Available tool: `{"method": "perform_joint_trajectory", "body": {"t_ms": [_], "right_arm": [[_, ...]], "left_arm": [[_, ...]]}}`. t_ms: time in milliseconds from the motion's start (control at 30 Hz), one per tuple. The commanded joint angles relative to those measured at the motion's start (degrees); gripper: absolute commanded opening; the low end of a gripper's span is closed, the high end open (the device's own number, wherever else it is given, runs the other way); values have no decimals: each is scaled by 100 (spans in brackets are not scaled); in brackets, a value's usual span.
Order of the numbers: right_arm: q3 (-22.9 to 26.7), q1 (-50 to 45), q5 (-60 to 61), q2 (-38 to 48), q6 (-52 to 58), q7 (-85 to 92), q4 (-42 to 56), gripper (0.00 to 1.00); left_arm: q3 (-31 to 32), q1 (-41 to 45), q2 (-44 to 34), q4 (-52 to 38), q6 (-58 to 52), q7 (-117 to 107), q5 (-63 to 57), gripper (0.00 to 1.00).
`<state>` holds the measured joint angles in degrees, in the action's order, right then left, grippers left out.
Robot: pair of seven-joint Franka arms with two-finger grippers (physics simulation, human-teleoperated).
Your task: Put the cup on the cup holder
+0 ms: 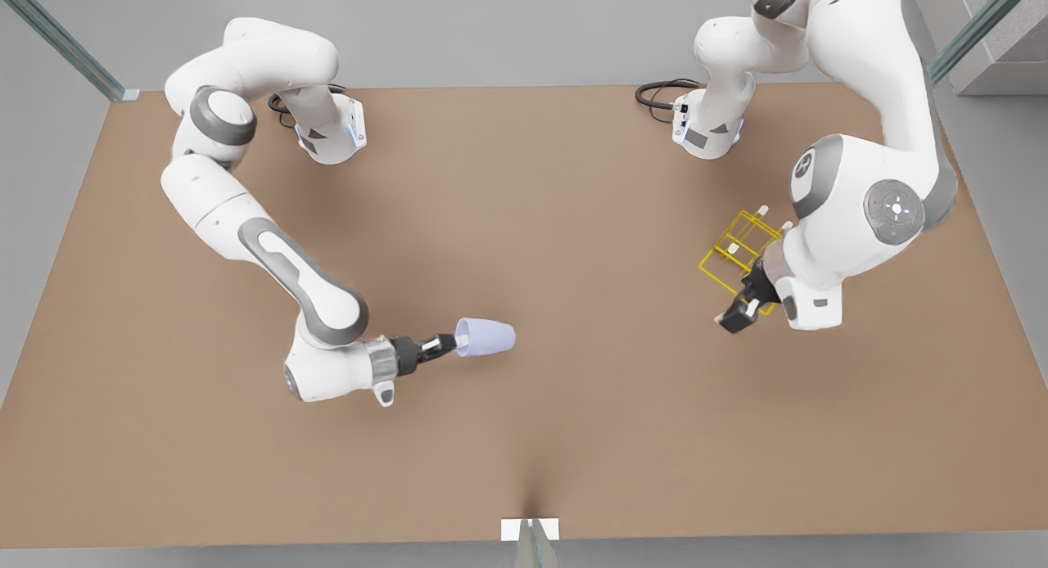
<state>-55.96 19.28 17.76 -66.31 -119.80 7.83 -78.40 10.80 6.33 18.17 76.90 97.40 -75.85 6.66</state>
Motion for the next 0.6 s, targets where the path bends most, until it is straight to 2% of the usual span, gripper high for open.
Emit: {"method": "perform_joint_trajectory", "body": {"t_ms": [0,67,167,300,467,567], "right_arm": [[-91,23,-1,-92,0,0,35,28],[-433,49,-1,-462,0,0,229,28],[-600,-100,-9,-752,-88,0,466,28],[-873,-469,-9,-1077,-378,-9,809,28],[-1075,-733,-9,-1367,-466,-9,1257,28],[-1093,-759,-9,-1402,-466,0,1275,28]], "left_arm": [[150,0,3,0,173,-658,152,100],[449,158,20,0,516,-2741,125,100],[449,896,55,-9,1017,-5677,90,100],[449,1336,178,-9,1580,-7418,90,100],[449,1951,345,-9,1738,-7963,-454,100],[458,2092,644,-26,1756,-6900,-912,100]]}}
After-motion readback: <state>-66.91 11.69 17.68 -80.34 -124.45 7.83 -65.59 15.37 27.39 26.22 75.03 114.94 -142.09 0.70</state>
